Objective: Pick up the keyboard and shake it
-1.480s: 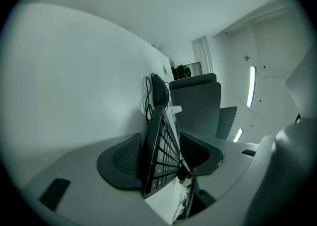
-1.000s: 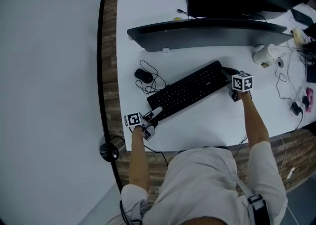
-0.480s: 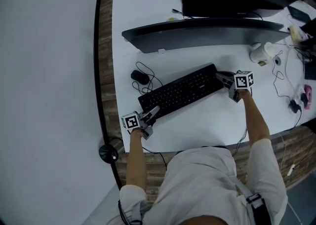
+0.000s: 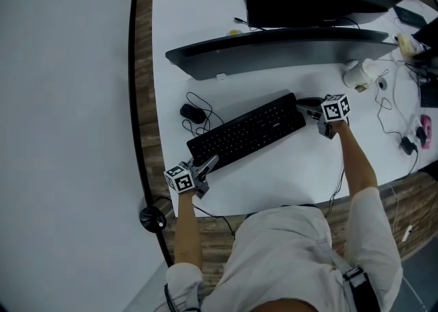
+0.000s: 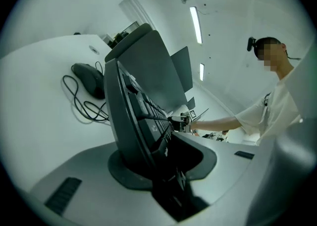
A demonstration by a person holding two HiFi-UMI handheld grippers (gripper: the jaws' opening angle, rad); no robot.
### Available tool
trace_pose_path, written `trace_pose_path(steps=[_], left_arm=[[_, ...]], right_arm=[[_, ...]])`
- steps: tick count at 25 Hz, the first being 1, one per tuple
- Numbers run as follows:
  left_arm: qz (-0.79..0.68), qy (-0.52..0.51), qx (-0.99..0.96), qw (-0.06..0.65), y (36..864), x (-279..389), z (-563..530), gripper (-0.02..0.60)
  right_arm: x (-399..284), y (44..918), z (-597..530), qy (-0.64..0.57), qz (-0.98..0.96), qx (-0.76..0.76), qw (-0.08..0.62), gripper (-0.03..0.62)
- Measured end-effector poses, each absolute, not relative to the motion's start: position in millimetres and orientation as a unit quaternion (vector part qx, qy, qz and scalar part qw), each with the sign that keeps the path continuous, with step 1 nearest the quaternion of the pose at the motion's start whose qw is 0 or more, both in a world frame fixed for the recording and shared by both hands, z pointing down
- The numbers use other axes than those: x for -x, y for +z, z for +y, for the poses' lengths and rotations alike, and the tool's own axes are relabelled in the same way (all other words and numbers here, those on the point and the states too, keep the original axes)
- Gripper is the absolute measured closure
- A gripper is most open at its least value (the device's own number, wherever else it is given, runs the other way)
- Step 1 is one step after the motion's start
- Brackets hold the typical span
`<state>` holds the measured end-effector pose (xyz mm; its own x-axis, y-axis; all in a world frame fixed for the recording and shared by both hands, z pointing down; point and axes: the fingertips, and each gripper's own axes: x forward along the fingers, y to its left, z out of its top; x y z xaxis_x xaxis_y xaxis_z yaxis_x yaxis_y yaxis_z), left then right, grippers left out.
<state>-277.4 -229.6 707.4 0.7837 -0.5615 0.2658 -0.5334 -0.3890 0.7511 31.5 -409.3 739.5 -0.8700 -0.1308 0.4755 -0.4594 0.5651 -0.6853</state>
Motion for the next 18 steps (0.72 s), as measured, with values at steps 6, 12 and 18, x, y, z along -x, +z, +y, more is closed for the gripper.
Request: trace_pose_path(steps=[6,12,18], left_arm=[[-0.326,0.001,-0.867,0.376,701,283,-225,0.448],[-0.313,0.013,-0.884,0.347,698,283,-218,0.445],[-0.294,0.018,-0.889,0.352,701,286,-217,0.44]], right_arm=[[-35,743,-406,0.428,-0.869,-0.132,0.21,0.345],[-16,746,-399,0.474,-0.854,-0.082,0.198,0.335],[-10,746,-386,0.487,-0.836,-0.011,0.253,0.383]])
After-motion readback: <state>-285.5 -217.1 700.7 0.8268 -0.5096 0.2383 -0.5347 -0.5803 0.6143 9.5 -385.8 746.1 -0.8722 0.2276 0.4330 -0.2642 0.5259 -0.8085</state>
